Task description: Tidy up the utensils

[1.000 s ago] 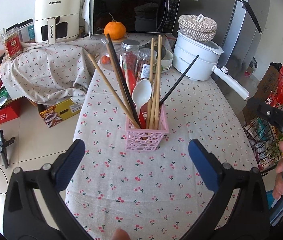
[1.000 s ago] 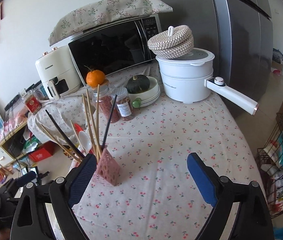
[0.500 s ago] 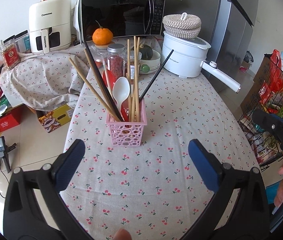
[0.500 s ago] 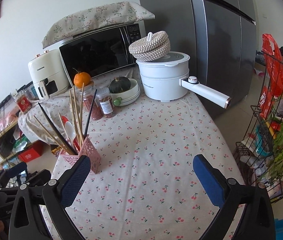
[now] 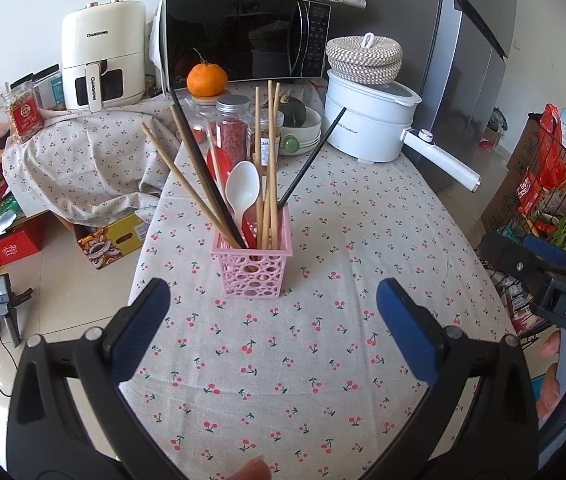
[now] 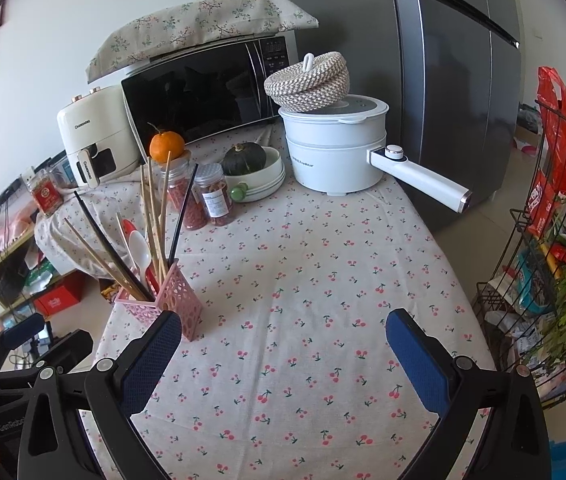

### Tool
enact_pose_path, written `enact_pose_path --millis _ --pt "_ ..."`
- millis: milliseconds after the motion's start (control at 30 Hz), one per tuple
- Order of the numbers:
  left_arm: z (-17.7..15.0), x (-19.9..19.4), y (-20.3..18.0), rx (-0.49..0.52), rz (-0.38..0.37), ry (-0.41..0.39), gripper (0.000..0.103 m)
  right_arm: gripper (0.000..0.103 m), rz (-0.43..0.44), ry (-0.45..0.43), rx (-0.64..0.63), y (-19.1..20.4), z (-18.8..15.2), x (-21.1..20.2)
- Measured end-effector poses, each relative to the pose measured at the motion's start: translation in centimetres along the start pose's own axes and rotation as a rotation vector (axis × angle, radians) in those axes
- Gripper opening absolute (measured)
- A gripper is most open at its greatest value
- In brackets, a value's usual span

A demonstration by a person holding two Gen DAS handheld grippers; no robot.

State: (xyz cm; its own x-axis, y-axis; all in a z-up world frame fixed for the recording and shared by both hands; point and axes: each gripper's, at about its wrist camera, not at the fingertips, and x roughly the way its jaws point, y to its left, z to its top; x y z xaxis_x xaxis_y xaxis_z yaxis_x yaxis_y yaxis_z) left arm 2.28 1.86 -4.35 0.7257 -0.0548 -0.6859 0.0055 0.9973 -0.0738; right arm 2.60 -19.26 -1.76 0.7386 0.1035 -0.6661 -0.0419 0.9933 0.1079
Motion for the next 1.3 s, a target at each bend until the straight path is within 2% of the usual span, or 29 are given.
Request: enact_pose_path --millis 967,1300 --pt "0.01 0.39 -0.63 0.013 0.055 -0.019 0.102 0.103 0.051 0.007 0.005 0.13 0.13 0.17" --pt "-0.09 0.52 -0.55 0.004 0.051 -0.006 0.102 0.103 0.043 0.013 0.002 0.25 0.08 0.37"
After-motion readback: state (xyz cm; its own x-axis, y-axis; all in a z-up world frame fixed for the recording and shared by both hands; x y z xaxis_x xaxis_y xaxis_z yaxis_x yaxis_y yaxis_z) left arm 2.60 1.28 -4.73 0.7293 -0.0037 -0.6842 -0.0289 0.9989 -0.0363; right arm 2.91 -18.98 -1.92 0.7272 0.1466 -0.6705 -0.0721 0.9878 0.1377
